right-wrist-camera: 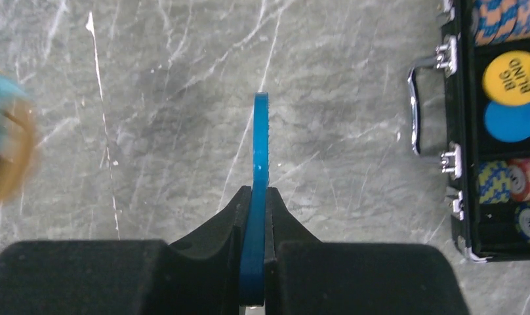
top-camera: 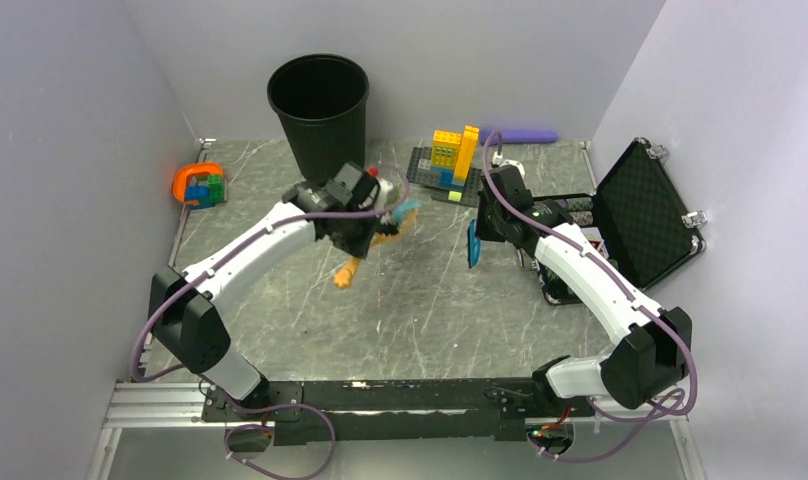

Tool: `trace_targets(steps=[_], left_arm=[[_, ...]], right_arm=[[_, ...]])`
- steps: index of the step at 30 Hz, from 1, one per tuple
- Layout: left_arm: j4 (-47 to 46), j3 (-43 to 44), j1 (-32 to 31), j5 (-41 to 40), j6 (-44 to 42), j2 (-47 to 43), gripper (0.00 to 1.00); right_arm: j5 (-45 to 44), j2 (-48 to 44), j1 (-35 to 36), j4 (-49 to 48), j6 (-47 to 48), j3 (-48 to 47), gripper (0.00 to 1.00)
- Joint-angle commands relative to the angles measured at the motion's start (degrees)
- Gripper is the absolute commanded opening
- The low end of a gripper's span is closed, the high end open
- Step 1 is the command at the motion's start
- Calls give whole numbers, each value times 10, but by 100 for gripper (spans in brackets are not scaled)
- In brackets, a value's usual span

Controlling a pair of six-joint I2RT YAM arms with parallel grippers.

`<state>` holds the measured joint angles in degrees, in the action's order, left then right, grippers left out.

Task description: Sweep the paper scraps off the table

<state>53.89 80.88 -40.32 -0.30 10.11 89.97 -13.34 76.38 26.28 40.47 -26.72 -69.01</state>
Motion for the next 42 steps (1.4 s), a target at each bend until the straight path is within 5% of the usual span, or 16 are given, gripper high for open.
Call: trace_targets(steps=[1,14,20,25,28,36,42], left_arm=[[-12,98,55,23,-16,8,0],[15,470,192,188,43,196,0],[-167,429,301,391,220,219,0],[-261,469,350,474,338,260,0],[-398,405,376,521,454,256,0],[-659,299,395,579,691,269,0],[-1006,170,398,547,987,279,0]], right_arm=[[14,-31,-1,1,-43,19,0],[24,-29,-1,51,-31,0,0],[29,-36,-1,48,-36,26,0],[28,-52,-1,35,-38,47,0],[23,-52,-1,28,-33,47,0],[24,-30,-2,10,-26,37,0],[30,-12,-1,-6,-23,30,0]])
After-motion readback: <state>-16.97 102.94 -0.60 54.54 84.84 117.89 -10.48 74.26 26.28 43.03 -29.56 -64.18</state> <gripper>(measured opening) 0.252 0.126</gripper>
